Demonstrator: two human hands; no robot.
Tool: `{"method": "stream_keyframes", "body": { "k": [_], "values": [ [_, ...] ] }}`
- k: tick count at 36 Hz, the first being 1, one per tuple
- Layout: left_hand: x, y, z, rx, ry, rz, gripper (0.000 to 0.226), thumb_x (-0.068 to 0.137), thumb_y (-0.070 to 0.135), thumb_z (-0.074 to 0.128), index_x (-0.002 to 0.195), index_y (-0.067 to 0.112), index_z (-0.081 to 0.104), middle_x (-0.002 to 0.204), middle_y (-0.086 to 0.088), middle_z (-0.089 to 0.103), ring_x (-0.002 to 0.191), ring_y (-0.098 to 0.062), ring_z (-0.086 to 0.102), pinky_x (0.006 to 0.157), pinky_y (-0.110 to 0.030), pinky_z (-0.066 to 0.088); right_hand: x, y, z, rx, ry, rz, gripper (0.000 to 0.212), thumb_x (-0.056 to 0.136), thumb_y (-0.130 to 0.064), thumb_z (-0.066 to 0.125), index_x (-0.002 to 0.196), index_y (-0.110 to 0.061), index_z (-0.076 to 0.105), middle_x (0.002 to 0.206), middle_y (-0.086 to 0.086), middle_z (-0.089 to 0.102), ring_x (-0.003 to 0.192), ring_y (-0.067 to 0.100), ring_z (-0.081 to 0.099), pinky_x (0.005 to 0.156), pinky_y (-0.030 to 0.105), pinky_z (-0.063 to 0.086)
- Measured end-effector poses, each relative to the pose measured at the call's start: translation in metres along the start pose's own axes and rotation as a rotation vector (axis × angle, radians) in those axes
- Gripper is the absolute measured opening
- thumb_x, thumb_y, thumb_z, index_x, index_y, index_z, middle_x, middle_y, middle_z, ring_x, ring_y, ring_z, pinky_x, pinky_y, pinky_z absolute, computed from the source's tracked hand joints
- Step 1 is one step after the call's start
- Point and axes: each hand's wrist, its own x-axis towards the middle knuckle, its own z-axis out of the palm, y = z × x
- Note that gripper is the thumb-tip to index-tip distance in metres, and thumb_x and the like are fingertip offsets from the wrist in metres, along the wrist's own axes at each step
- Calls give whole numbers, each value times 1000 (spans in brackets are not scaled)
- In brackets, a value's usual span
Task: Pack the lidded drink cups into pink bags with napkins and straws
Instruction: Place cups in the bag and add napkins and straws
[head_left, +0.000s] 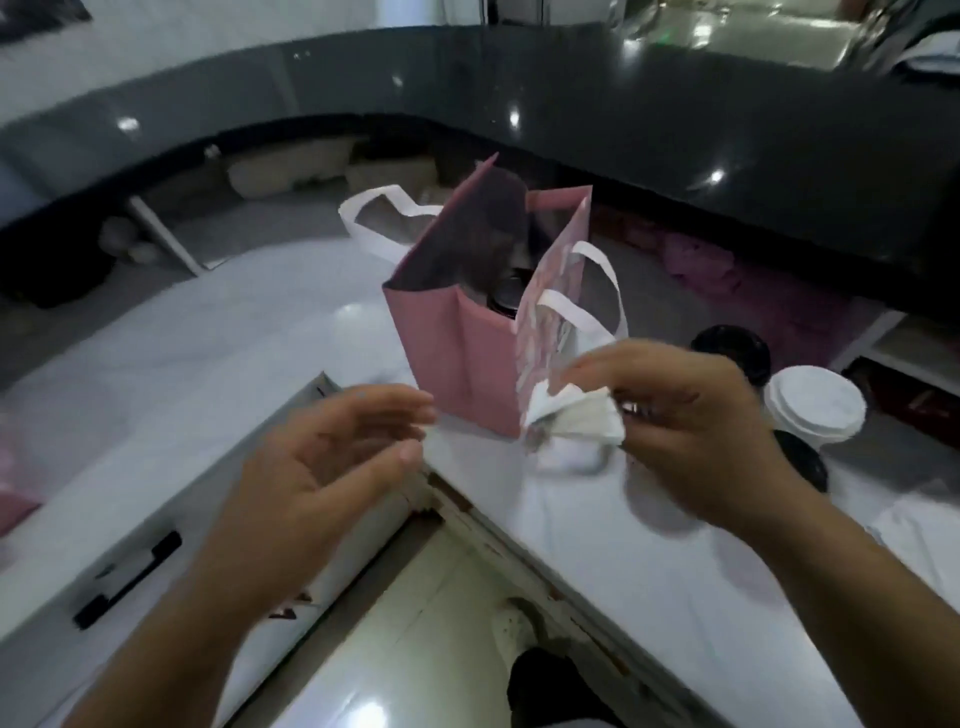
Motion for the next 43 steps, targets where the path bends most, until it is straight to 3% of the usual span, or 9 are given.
{"method": "stream_keyframes", "body": {
  "k": [3, 9, 15, 19, 24, 31, 37, 40, 43],
  "values": [
    [46, 1, -14, 126, 129, -14, 25, 86, 11, 68, 102, 29, 75, 106, 7, 74, 100, -10, 69, 84, -21, 54, 44, 14, -16, 82, 116, -92, 17, 81, -7, 77, 98, -12, 74, 97, 9, 75, 90, 29, 71, 79, 50, 55],
    [112, -2, -23, 343, 216, 2, 32, 92, 11, 66, 101, 41, 73, 122, 22, 67, 121, -1, 58, 104, -31, 43, 121, 41, -30, 176, 73, -57, 26, 88, 5, 66, 113, -1, 67, 100, 8, 75, 92, 19, 72, 76, 28, 55],
    [166, -12, -25, 648, 9, -44, 33, 96, 26, 56, 116, 51, 65, 149, 16, 43, 140, 2, 29, 97, 5, 16, 172, 60, -27, 21, -126, 94, 25, 92, 1, 65, 107, -16, 75, 102, -2, 75, 98, 15, 71, 89, 38, 57],
    [206, -30, -27, 773, -225, -154, 43, 103, 24, 42, 139, 45, 49, 159, 6, 30, 146, -16, 28, 114, -27, 28, 195, 76, -15, -246, -233, 231, 26, 93, -9, 63, 106, -26, 76, 93, -11, 75, 86, 9, 71, 81, 44, 58],
    [225, -43, -41, 738, -248, -161, 52, 100, 20, 46, 149, 35, 38, 143, 9, 50, 116, -9, 52, 89, -20, 36, 219, 84, 6, -473, -348, 346, 21, 96, -19, 58, 106, -28, 74, 91, -16, 70, 87, -4, 62, 75, 18, 49],
    [244, -62, -82, 524, -402, -58, 59, 93, 19, 60, 142, 47, 42, 111, 31, 50, 92, 15, 50, 76, -4, 40, 268, 97, 63, -779, -674, 495, 22, 100, -27, 50, 105, -20, 70, 100, -5, 70, 88, 14, 64, 84, 39, 53],
    [281, -78, -116, 466, -562, -26, 66, 92, 18, 63, 146, 46, 37, 131, 25, 48, 105, 7, 49, 83, -5, 40, 298, 113, 97, -823, -856, 636, 33, 98, -27, 51, 130, -27, 60, 132, -4, 62, 114, 21, 60, 101, 38, 47],
    [304, -85, -133, 434, -628, -1, 64, 92, 17, 63, 144, 46, 39, 118, 31, 43, 98, 10, 46, 76, -2, 41, 306, 102, 96, -748, -796, 684, 40, 99, -26, 53, 138, -30, 54, 141, -10, 55, 125, 15, 54, 107, 33, 43],
    [326, -94, -146, 459, -686, 39, 63, 95, 12, 55, 145, 46, 38, 125, 32, 40, 108, 8, 43, 76, 1, 36, 305, 84, 86, -685, -600, 673, 28, 98, -33, 54, 125, -31, 63, 126, -14, 64, 111, 3, 60, 98, 30, 49]
  ]
}}
